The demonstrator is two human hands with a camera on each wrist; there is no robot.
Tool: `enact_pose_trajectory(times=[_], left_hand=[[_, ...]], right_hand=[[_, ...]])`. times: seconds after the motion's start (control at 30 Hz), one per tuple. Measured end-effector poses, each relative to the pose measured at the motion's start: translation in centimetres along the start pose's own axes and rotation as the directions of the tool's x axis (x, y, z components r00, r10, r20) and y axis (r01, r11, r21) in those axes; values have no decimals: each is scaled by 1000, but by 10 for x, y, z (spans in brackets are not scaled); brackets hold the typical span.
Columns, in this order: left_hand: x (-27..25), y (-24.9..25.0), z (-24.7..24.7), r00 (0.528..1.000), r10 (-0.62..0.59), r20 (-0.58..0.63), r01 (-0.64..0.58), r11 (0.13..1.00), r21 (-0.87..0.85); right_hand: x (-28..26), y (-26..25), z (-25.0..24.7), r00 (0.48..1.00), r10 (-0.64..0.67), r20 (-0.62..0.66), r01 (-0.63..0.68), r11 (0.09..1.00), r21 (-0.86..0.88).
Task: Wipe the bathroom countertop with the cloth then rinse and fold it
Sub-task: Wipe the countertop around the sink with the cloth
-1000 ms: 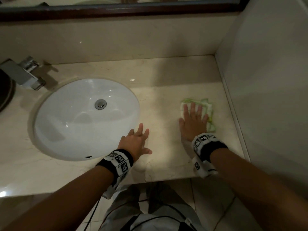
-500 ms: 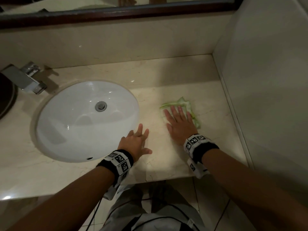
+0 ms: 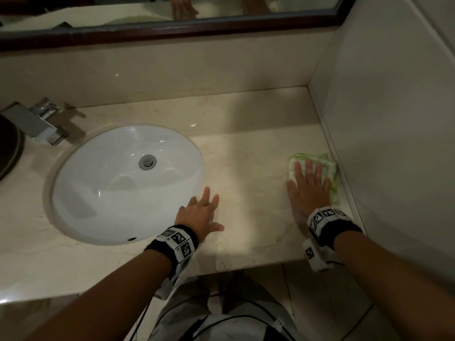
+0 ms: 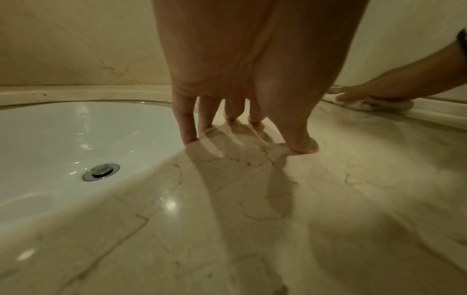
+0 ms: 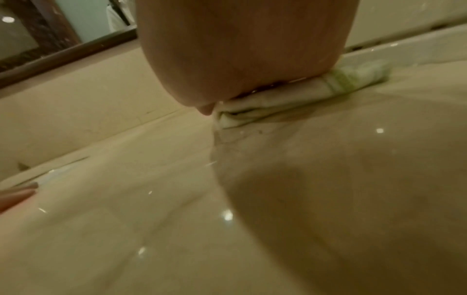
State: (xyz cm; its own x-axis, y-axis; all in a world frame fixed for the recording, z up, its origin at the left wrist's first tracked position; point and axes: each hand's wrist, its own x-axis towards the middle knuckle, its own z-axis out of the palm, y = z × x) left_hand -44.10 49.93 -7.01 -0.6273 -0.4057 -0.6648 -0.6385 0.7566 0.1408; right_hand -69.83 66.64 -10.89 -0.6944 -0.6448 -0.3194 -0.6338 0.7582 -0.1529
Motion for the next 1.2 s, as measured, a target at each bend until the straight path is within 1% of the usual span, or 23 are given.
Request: enact_pose_trajectory(times=[0.07,0.13,0.2,0.23,0.3,0.4,0.47,0.57,0.7,0.8,0.87,0.93,0.97,1.03,1.1,1.2], left_hand=[[0,1,-1,1000,0,4,0,1000,-1],[-1,1,-3,1000,-3,8,3,1000,2],[-1,1,-3,1000,-5,14,5,1000,2],[-1,1,-3,1000,-5,18,5,1000,-1],[-1,1,-3,1000,-6,16,7,1000,-8],[-1,2,-3,1000,-10,11,10,1000,-4],[-1,3,-3,1000,-14,1,14,1000,-1],[-1,2,-1,1000,-16,-4,16,1000,0],[-1,1,-1,1000,-9,1,9,1000,-16],[-1,1,-2,1000,-7,3,7,1000,-18],[-1,1,-2,1000,-4,-2,3,1000,-10],[-1,0,-1,1000,-1,-6,1,1000,2],[0,0,-1,1000,1,-8,-1,1000,8],[0,0,-1,1000,3,-9,-3,1000,9],[1,-1,-1,1000,3,-8,-3,1000,7],[1,-1,0,1000,6,-12,-6,1000,18]], right_hand=[[3,-10,-1,999,39,23,-39,999,31],[4,-20,-3,997,55,51,-56,998,25],[7,-30,-1,997,39,59,-40,999,15],[6,-38,1,999,7,49,-8,1000,9],[5,-61,4,994,-98,46,98,995,5],[0,-106,16,956,-271,109,277,960,-41],[-4,-128,19,936,-326,132,334,941,-45],[-1,-126,17,930,-344,126,347,938,-5],[11,-110,4,909,-365,201,366,930,33],[28,-89,-5,907,-345,240,370,926,-69],[41,-62,-15,930,-284,234,321,937,-140],[51,-28,-25,960,-193,203,230,958,-173],[55,-12,-29,972,-140,189,173,970,-169],[59,7,-34,984,-40,173,59,993,-102],[61,8,-34,983,33,180,-31,999,-18],[62,-10,-31,979,108,172,-116,993,36]])
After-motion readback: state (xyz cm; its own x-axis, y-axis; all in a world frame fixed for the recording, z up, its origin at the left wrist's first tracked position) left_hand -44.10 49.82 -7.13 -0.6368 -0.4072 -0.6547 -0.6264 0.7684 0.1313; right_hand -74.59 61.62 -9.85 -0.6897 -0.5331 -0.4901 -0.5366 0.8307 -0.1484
